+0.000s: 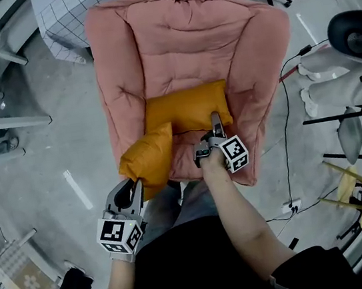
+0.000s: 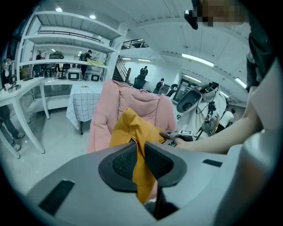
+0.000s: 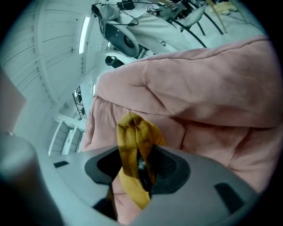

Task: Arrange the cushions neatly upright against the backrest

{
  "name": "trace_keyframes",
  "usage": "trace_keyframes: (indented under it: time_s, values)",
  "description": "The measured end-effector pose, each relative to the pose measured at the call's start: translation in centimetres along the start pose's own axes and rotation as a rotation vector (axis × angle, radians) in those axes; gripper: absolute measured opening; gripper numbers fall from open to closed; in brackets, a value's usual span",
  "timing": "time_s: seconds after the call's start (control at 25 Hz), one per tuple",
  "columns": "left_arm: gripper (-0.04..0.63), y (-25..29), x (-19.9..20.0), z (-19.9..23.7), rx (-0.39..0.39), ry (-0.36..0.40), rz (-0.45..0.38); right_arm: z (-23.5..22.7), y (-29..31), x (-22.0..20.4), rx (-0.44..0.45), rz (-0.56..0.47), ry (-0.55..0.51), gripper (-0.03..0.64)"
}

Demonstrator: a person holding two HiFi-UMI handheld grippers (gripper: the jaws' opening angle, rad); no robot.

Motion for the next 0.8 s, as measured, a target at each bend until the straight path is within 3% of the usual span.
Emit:
trace_keyframes:
  time_s: [0.48,0.64,0.8]
  values:
    - [0.058,1.2,1.3,2.1,-0.044,-0.002,0.035,-10.1,1.6,0.5,-0.224,-0.063,0.162,0.237]
    - [0.058,1.3,1.4,2.7,-0.057,-0.003,0.043,-12.4,0.9,0.3,-0.284,-0.028,0.199,0.282]
    - [0.058,1.8,1.5,2.9,-0.072,-0.005,0.042,-11.8,0.3,0.4,-0.246,0.075,0.120,0.355]
Point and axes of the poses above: the fingertips, and each gripper's own axes: y forward along the fingers, z to its left, x out of its top, the point moved 3 cm from there along -y, backward along the fingers, and after that the axes turned 12 degrees about -x, right-handed, at the moved point
